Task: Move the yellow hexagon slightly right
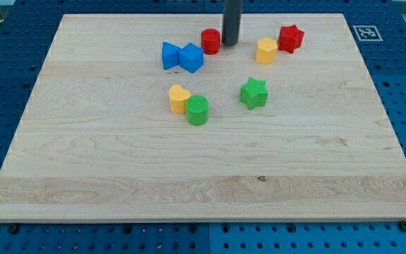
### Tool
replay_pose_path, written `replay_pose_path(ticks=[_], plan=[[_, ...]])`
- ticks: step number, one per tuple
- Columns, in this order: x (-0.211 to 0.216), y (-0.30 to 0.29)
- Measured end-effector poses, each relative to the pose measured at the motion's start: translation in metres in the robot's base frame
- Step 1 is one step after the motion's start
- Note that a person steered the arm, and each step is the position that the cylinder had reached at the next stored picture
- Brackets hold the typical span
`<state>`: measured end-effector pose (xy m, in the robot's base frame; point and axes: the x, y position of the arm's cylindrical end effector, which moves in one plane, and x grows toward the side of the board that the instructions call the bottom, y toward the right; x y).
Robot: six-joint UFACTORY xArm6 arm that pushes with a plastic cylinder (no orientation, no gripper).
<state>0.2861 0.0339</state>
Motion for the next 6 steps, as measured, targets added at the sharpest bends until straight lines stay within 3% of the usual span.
replay_pose_path(ticks=[2, 3, 6], plan=[[0.073, -0.006], [0.084, -0.002], [0.01, 0.06]])
